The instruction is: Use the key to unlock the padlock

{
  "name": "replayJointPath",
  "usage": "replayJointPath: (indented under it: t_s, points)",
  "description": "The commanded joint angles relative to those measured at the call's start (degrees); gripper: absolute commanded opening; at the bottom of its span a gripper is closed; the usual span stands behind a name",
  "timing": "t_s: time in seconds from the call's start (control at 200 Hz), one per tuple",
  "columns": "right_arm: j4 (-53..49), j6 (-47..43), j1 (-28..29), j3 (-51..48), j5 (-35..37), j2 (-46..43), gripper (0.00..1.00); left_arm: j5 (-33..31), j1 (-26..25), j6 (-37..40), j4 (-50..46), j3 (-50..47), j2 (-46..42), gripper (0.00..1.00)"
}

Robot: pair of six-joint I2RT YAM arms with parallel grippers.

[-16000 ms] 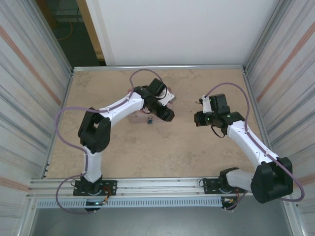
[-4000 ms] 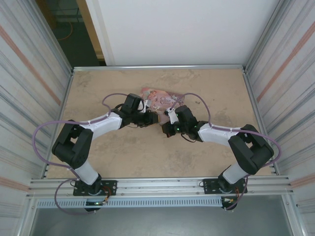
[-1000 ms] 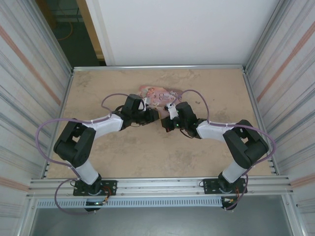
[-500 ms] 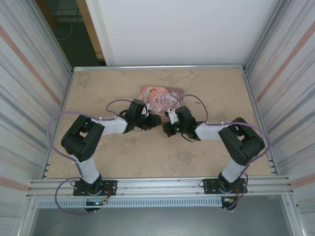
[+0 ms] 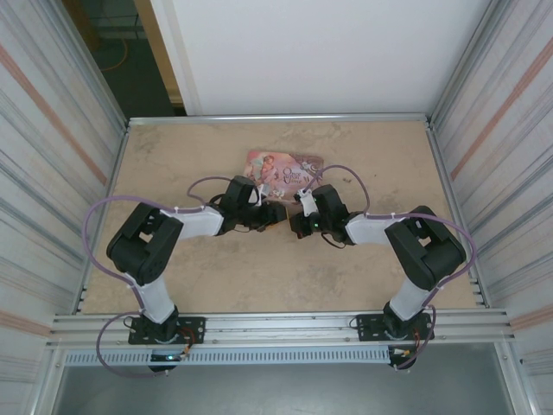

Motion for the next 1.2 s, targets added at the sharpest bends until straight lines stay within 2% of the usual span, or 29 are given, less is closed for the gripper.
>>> replayJointPath:
  t_s: [0.0,0.225,0.491,0.741,0.972,1.197]
  points:
    - [-0.02,-0.05,-0.79,-0.17,-0.31,-1.46,0.0,2.91,0.38,1.53,-2.98,-1.22,-3.95,0.5]
    - [-1.86,1.71,-1.21,-0.09,-2.78,-2.45,0.0,-0.84,2.41,2.31,-5.32,-4.5,-11.18,0.51]
    - [-5.07,6.82,-1.57,1.04,-7.13,-4.81,0.0,-9.84,3.67,0.24,-4.4,-11.13,-21.72,0.54]
    - [-9.74,11.44,-2.01,3.53,-13.26,-3.99,0.0,-15.99,3.83,-5.85,4.21,-20.81,-29.46,0.58]
    - [-7.46,19.77,-1.67,2.26,-15.38,-5.18,0.0,-17.47,3.83,-14.05,15.88,-28.98,-33.13,0.63]
    - [-5.12,29.19,-0.52,0.29,-15.38,-5.77,0.0,-16.92,3.37,-18.62,19.01,-31.01,-33.6,0.67]
